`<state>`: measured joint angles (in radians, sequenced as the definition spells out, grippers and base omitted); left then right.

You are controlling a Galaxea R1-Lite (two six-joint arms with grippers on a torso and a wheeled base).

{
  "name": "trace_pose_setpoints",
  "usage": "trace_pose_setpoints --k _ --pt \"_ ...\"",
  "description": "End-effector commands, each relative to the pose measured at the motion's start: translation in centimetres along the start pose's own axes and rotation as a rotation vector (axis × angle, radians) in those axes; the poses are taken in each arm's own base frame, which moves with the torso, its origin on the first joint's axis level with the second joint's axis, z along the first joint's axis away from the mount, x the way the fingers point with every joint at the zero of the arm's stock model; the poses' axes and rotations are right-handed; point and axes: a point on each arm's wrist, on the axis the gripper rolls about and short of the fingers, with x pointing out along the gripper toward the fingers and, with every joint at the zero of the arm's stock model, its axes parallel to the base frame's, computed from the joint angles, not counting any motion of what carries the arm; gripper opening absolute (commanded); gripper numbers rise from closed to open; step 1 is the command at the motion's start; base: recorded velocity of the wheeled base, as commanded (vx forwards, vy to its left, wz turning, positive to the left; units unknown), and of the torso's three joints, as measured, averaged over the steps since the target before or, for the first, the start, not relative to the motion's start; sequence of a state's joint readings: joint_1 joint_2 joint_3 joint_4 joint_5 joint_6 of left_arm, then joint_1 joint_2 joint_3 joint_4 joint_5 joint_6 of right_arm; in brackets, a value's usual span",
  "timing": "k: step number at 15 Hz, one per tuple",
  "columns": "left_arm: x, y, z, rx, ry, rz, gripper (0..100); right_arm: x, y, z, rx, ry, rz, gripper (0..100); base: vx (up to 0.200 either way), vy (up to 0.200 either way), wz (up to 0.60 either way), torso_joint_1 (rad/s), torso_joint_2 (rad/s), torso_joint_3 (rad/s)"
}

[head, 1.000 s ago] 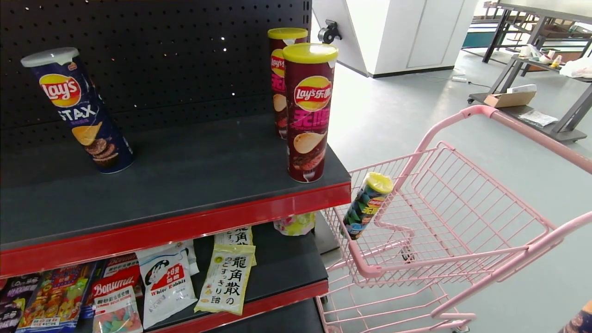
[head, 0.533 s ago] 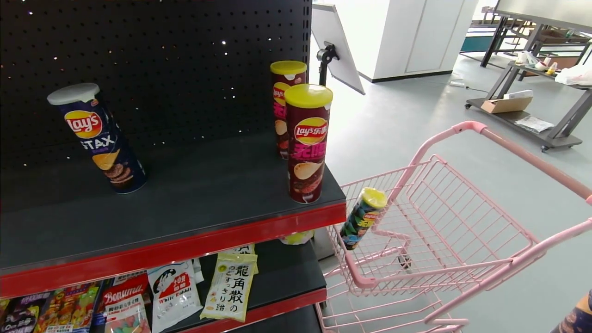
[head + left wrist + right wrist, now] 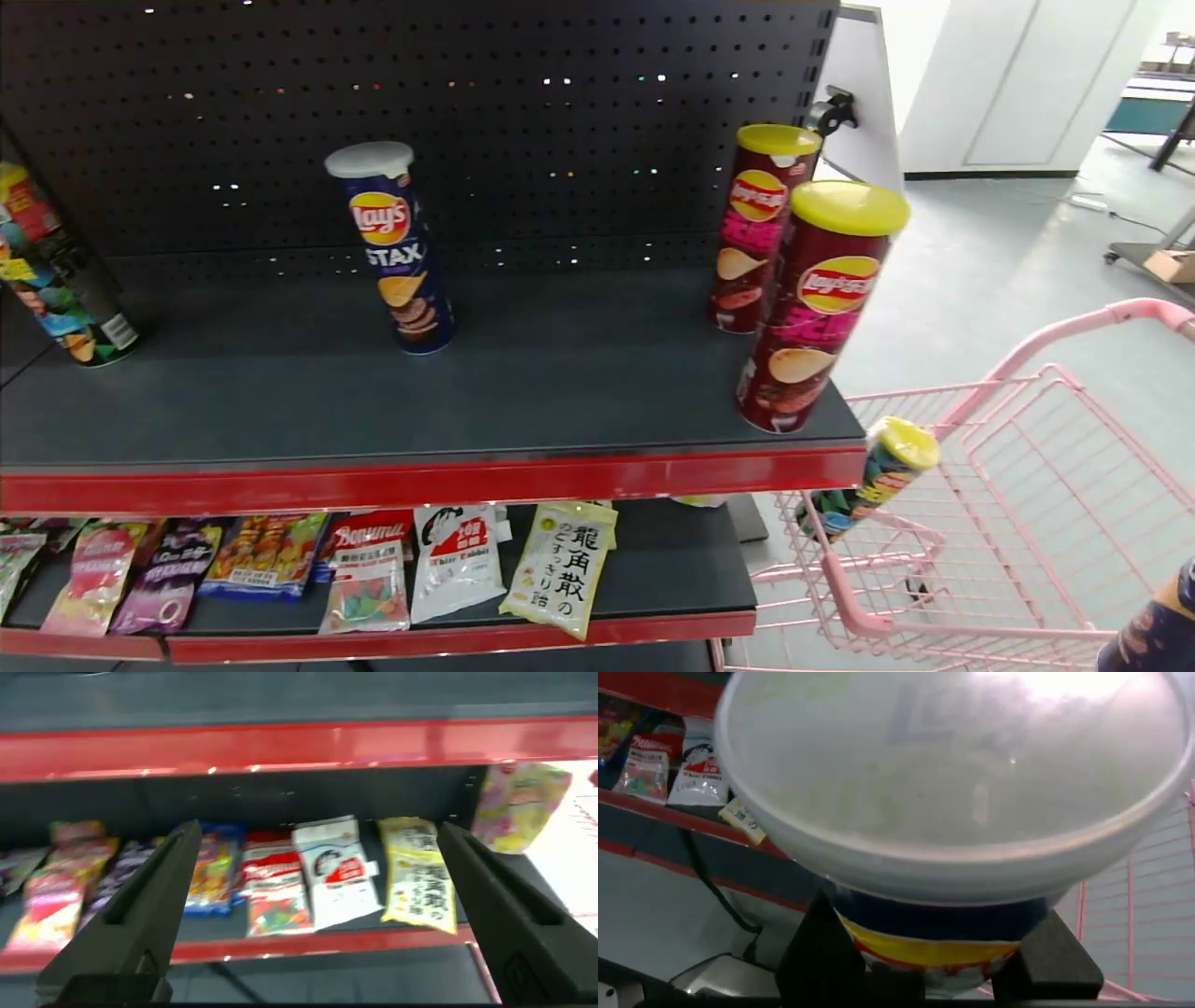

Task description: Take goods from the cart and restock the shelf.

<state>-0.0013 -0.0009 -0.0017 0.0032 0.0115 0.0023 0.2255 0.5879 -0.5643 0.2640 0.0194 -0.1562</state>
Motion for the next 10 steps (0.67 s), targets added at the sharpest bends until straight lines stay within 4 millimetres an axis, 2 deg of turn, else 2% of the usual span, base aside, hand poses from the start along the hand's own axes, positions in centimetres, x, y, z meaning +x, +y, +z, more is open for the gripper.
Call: trace_pose_setpoints --k 1,2,4,5,10 --pt "0.0 0.0 0.0 0.001 0.001 0.001 100 0.1 0.1 -0.5 -0.003 0.011 0.002 0 0.0 0.0 0.0 0.0 0.0 0.0" --pt "0.0 0.0 0.0 0.001 0.001 0.001 100 0.1 0.1 -0.5 -0.005 0.005 0.02 0 0.0 0.0 0.0 0.0 0.0 0.0" --pt "0.0 0.0 0.0 0.001 0.001 0.001 100 -0.1 0.5 -0.1 -0.001 -0.042 0.213 0 0.0 0.0 0.0 0.0 0.0 0.0" --pt "0.0 0.0 0.0 0.001 0.001 0.001 100 0.0 0.6 0.0 0.002 -0.051 0.248 0 0.0 0.0 0.0 0.0 0.0 0.0" --pt "0.0 0.0 0.0 0.001 0.001 0.001 100 2.9 0.8 1.7 -0.034 -0.062 0.325 0 0.0 0.0 0.0 0.0 0.0 0.0"
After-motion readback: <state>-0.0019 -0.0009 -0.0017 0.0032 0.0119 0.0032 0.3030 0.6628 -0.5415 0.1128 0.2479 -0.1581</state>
